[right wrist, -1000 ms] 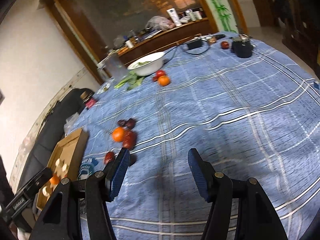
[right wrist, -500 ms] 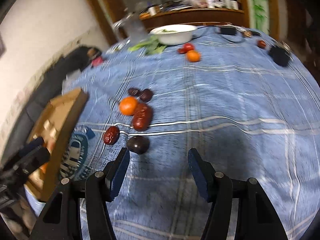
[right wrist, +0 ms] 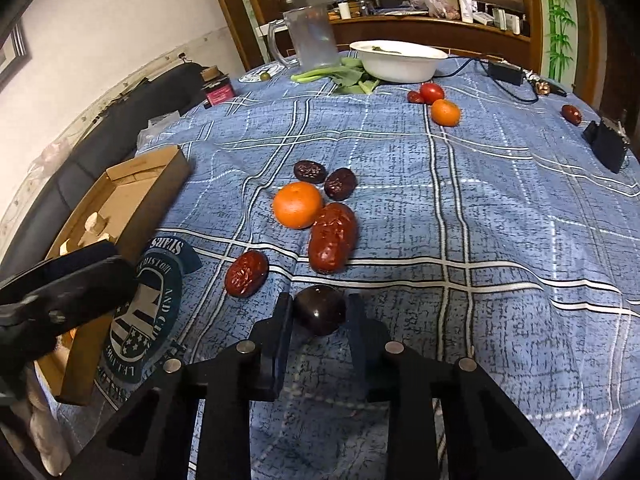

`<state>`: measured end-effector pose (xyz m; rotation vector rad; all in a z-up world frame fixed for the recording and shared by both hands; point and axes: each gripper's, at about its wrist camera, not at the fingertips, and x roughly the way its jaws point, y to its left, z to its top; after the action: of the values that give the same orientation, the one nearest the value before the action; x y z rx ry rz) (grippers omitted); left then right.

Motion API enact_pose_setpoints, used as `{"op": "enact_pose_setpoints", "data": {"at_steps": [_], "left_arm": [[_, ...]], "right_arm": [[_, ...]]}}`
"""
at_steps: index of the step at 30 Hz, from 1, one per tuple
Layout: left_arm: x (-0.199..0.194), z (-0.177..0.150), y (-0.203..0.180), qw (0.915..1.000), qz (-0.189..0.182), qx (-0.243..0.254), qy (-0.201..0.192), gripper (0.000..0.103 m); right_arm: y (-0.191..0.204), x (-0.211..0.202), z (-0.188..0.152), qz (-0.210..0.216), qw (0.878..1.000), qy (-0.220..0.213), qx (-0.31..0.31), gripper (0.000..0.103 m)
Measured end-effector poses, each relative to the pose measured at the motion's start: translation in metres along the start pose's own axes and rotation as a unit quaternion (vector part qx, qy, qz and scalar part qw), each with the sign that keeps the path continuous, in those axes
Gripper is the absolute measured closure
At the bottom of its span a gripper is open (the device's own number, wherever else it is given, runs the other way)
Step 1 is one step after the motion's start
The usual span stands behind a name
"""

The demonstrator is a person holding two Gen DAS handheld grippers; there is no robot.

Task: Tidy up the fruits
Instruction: 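Grasp a dark date with the right gripper while the left gripper grasps a red date, then carry both dates over the cardboard box and open both grippers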

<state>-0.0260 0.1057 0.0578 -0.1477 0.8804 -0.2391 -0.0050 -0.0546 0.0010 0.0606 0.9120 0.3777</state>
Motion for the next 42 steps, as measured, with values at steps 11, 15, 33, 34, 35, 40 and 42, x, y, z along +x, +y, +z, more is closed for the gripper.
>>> {"op": "enact_pose_setpoints", "data": {"at_steps": [11, 15, 33, 34, 35, 40, 42], "left_arm": [[0.049, 0.005, -0.028, 0.9978, 0.013, 0.05, 0.041, 0.052], [0.067, -0.001, -0.035, 0.9954, 0.016, 0.069, 0.064, 0.078], [-0.046, -0.004, 0.037, 0.9991, 0.027, 0.003, -0.033, 0.082], [-0.051, -0.004, 0.046, 0.9989, 0.032, -0.003, -0.036, 0.082], [-0.058, -0.004, 0.057, 0.9984, 0.038, -0.012, -0.039, 0.082], [-0.083, -0.002, 0.107, 0.995, 0.076, -0.039, -0.051, 0.082], [-0.086, 0.001, 0.123, 0.9939, 0.087, -0.046, -0.05, 0.082]], "right_arm": [[-0.047, -0.019, -0.009, -0.03, 0.996, -0.023, 0.084, 0.076], [-0.049, -0.022, -0.011, -0.027, 0.996, -0.024, 0.087, 0.076], [-0.015, -0.045, -0.018, -0.002, 0.996, -0.044, 0.075, 0.075], [-0.004, -0.05, -0.016, 0.003, 0.997, -0.046, 0.066, 0.075], [0.003, -0.052, -0.014, 0.007, 0.997, -0.047, 0.059, 0.075], [0.054, -0.062, 0.001, 0.04, 0.998, -0.047, 0.014, 0.075], [0.079, -0.057, 0.011, 0.06, 0.997, -0.038, -0.004, 0.075]]}}
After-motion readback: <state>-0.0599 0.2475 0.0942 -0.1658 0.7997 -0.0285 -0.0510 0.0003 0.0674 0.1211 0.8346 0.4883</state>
